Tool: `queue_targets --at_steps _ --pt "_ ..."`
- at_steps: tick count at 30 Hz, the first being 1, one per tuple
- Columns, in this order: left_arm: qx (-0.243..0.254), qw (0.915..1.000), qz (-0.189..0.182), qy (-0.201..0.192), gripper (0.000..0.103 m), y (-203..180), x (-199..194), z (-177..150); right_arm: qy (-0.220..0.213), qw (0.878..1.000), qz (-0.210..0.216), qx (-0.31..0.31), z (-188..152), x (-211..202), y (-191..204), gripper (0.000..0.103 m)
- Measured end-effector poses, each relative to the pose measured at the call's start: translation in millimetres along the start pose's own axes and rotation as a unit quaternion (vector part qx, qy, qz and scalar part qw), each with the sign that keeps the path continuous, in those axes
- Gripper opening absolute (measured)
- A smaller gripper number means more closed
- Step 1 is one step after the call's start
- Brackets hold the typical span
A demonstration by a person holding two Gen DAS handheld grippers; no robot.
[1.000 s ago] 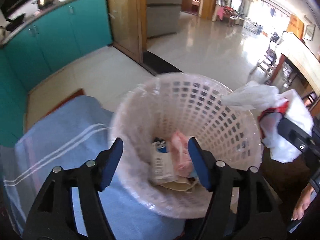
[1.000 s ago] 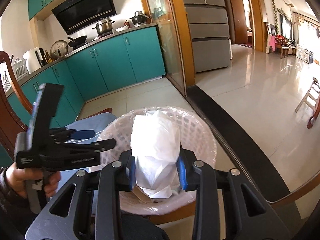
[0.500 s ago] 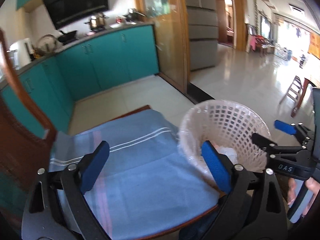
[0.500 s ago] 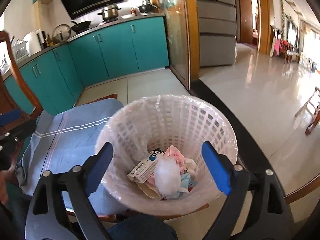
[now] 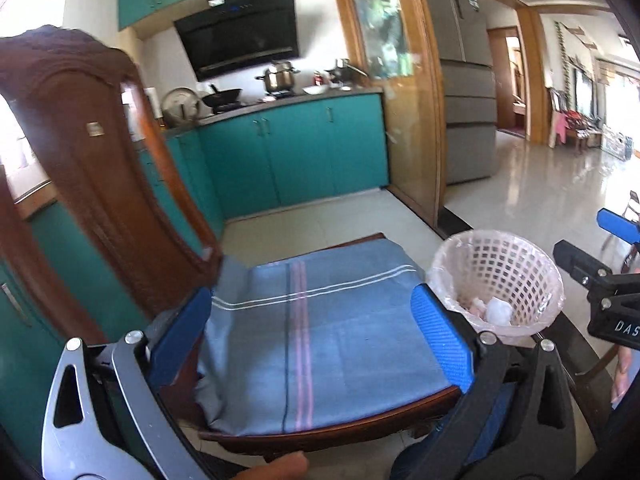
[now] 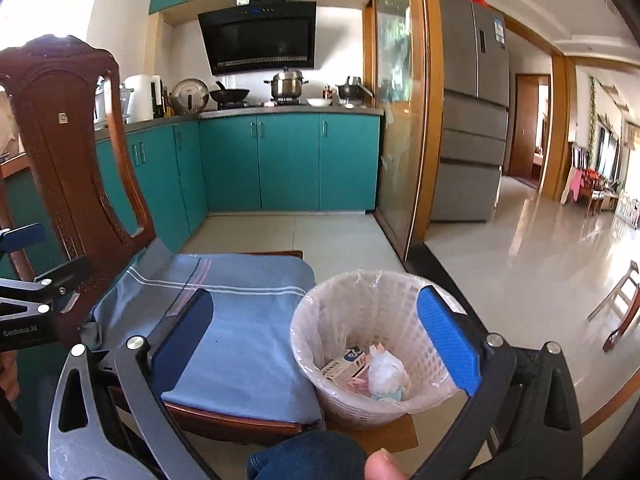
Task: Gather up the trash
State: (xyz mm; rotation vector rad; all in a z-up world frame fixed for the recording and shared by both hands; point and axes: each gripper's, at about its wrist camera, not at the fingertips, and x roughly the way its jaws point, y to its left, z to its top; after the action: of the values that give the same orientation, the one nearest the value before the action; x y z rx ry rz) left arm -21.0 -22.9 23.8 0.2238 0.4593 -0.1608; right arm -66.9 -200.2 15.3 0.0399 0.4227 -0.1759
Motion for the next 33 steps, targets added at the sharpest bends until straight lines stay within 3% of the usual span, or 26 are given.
queue_targets --at_steps 15,33 --pt "-0.024 0.9995 0.005 -0.018 0.100 23.7 -39.3 -10.5 -0.030 0.999 -0.024 -0.016 1.9 -36.9 22.3 0.100" --pt "-0.033 0.9992 0.006 -0.022 0.100 31.1 -46.5 -14.6 -0.035 0.999 -0.027 -0.022 0.6 -44.0 31.5 0.100"
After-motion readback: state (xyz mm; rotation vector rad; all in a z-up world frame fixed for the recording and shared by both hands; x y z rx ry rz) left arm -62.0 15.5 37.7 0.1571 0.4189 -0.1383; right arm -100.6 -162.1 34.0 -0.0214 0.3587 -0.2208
